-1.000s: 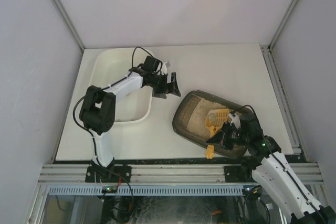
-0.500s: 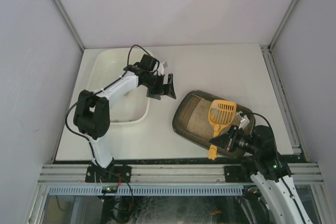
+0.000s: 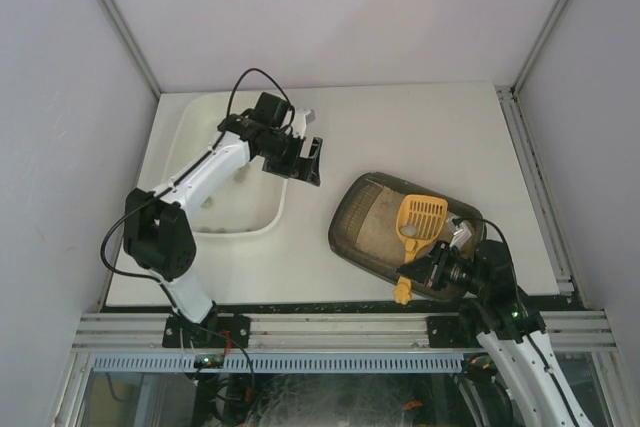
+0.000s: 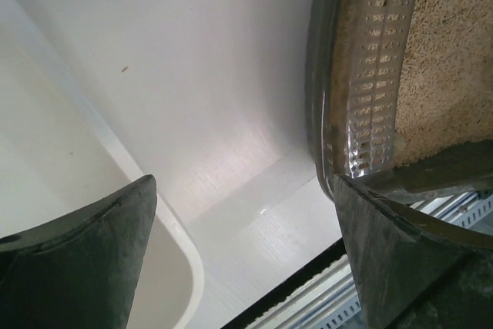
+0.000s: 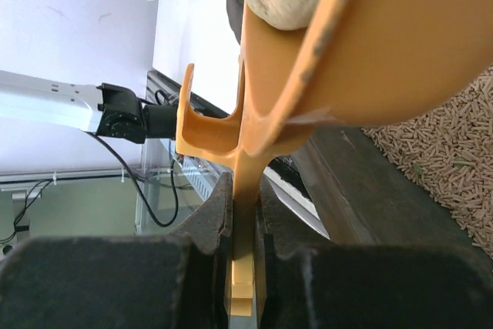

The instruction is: Clean the litter box

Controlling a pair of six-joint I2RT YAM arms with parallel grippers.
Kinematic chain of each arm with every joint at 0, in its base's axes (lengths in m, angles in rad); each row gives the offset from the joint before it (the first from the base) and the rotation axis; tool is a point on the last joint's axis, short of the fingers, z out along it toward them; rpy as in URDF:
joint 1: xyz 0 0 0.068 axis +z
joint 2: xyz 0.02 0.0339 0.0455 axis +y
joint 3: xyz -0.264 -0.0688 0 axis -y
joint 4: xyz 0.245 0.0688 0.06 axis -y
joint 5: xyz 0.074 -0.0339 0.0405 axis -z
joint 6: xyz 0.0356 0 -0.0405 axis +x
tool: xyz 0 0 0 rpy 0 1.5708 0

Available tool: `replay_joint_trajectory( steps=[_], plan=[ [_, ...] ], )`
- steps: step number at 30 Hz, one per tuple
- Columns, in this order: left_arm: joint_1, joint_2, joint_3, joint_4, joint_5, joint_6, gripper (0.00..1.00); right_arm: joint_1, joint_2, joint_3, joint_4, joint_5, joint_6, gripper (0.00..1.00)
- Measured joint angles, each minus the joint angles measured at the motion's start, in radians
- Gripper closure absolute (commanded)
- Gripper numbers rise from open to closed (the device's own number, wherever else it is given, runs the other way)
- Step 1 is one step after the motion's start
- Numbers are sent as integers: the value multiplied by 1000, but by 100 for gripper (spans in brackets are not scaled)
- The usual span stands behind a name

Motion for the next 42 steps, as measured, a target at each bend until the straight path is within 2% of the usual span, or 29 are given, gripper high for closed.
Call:
replay_joint_trajectory(
  steps=[12,16,20,26,31,38,42],
  plan=[
    [2,-50,63,-100,-25,166,0,-62,40,-12,100,-45,69,100],
    [16,-77,97,-109,-52,200,0,-45,75,-12,118,-31,87,100],
    [53,-82,156,-147,-67,234,0,-103,142,-13,198,-82,112,100],
    [171,-126,241,-176,-151,234,0,-111,318,-2,271,-131,111,100],
    [266,-204,260,-174,-235,232,0,-103,431,79,294,-140,96,100],
    [448,-261,233,-130,-285,224,0,-14,628,182,442,-131,87,100],
    [561,-258,233,-146,-225,227,0,67,836,299,537,-110,84,100]
  ],
)
